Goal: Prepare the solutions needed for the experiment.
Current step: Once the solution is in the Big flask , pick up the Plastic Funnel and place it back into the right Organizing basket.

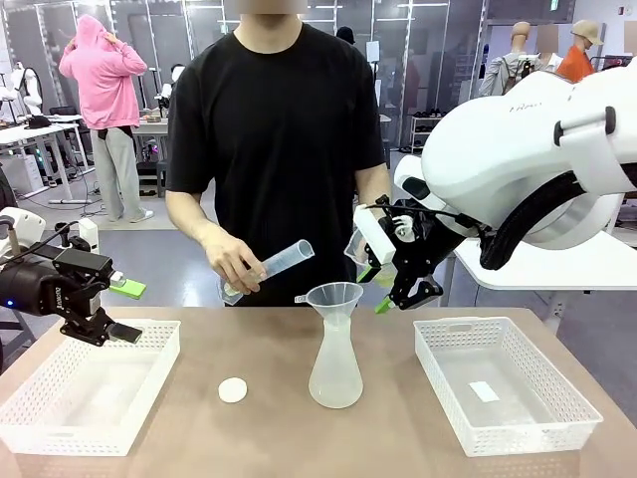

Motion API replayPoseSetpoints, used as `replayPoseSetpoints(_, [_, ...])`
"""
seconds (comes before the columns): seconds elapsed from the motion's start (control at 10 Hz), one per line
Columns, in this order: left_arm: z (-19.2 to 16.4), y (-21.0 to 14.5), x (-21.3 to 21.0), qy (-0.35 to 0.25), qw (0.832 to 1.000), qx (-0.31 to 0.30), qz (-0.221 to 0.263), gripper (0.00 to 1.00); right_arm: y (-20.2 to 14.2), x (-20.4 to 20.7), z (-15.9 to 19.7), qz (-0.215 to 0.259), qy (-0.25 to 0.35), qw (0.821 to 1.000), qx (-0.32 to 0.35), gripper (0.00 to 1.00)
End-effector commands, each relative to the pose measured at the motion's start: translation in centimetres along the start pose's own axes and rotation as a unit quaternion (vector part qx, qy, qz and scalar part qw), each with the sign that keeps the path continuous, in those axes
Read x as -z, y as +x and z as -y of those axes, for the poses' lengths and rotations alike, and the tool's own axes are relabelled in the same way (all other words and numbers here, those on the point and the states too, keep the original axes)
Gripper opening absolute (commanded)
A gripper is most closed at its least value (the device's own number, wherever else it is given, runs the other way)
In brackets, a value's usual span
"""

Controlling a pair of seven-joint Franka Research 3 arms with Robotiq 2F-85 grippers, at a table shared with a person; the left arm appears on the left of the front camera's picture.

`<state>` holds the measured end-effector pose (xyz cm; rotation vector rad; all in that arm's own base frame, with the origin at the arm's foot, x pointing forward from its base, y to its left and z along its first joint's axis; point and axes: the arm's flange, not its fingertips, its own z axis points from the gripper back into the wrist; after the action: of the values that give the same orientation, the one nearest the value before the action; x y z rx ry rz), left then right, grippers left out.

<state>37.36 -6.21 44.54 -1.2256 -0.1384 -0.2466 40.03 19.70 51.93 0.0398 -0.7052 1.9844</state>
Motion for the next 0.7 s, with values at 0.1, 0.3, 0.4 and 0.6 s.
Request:
replayPoseSetpoints(0.1, [0.2, 0.1, 0.1, -0.010, 1.000, 0.003, 0.003, 1.00, -3.0, -6.7, -1.9, 0.008, -0.039, 0.985, 0.166, 0.58])
replayPoseSetpoints(0.3, [0.2, 0.1, 0.1, -0.010, 1.000, 0.003, 0.003, 1.00, -5.3, -9.7, -3.2, 0.048, -0.018, 0.949, 0.310, 0.58])
replayPoseSetpoints(0.4, [0.2, 0.1, 0.1, -0.010, 1.000, 0.003, 0.003, 1.00, -6.0, -10.5, -3.7, 0.087, -0.024, 0.920, 0.381, 0.58])
replayPoseSetpoints(0.6, [0.2, 0.1, 0.1, -0.010, 1.000, 0.003, 0.003, 1.00, -7.6, -11.4, -4.9, 0.167, -0.004, 0.841, 0.514, 0.58])
